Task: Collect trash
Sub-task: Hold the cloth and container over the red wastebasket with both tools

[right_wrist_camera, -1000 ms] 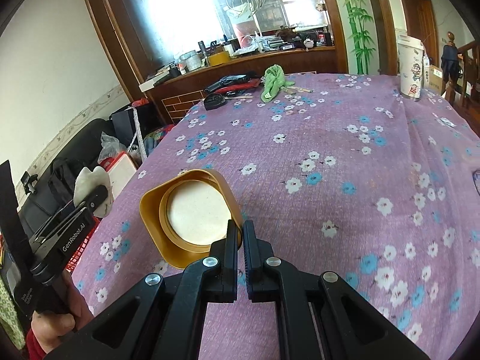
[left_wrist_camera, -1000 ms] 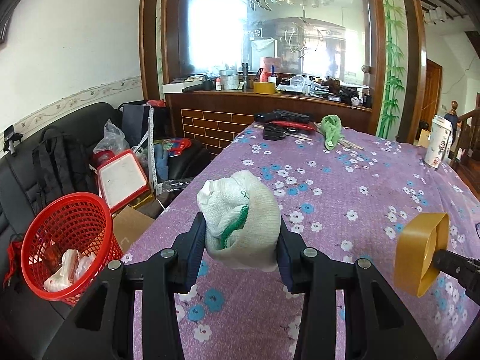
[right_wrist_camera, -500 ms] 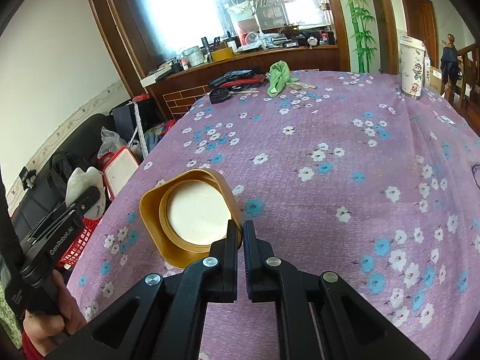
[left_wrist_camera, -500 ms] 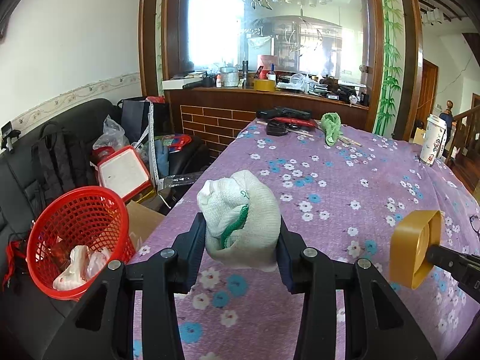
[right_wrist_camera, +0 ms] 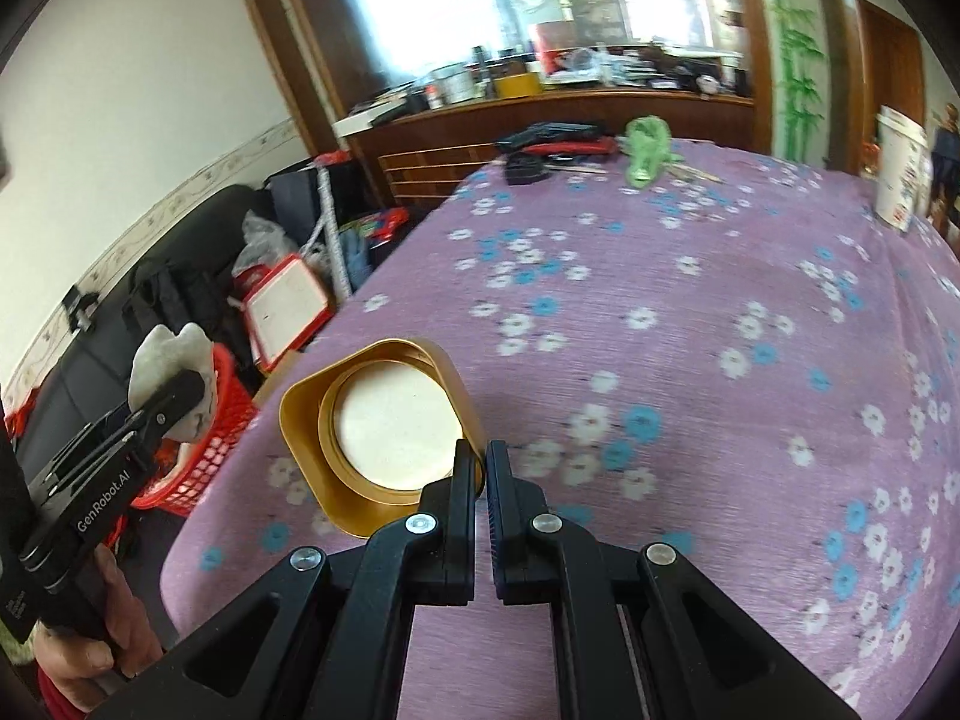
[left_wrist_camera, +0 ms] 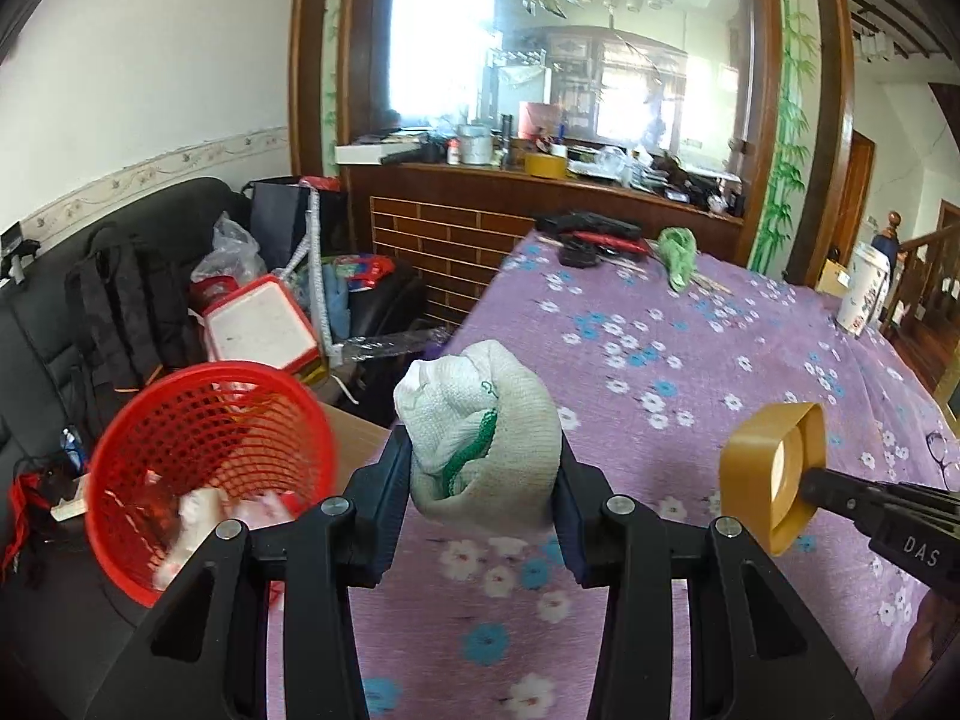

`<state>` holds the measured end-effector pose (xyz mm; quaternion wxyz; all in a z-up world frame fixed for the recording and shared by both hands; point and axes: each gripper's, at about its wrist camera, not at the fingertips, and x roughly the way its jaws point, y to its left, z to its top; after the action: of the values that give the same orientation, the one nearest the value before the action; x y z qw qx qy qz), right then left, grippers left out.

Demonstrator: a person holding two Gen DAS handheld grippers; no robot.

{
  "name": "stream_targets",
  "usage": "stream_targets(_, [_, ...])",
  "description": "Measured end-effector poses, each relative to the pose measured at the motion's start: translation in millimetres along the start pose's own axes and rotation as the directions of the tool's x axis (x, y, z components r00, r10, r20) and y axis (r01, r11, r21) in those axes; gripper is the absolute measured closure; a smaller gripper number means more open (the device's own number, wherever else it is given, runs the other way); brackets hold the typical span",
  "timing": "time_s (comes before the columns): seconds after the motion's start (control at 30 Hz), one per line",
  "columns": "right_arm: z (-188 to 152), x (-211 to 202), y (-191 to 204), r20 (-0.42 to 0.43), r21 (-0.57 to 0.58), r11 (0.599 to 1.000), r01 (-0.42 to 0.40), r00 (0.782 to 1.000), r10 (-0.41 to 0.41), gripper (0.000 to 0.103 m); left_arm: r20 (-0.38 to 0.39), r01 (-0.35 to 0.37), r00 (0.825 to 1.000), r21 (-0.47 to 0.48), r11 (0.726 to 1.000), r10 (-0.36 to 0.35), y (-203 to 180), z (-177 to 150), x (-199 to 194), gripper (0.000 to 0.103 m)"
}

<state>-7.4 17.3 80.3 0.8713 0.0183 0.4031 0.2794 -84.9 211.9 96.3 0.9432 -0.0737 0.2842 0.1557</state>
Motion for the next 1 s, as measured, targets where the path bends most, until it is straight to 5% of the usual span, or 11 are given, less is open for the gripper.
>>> stream_targets(0.37, [18,29,76,-0.047,-0.119,0.989,-0.088,0.995,0.083,0.099,0.001,-0.121,0.993,-0.084,0.989,0.122,82,0,-8,0.062])
stream_targets(0.67, [23,59,142,-0.081,-0.207,0.968,-0.141,0.989,0.127,0.099,0.002,-0.267,0.963,-0.098,0.959,0.269,128,-10,-4,0.062])
stream_targets(1.0, [28,81,182,-0.103,-0.257,0.956,-0.141,0.988,0.118,0.099,-0.006,-0.303,0.953,-0.094,0.948,0.304,150,-21,3,0.062])
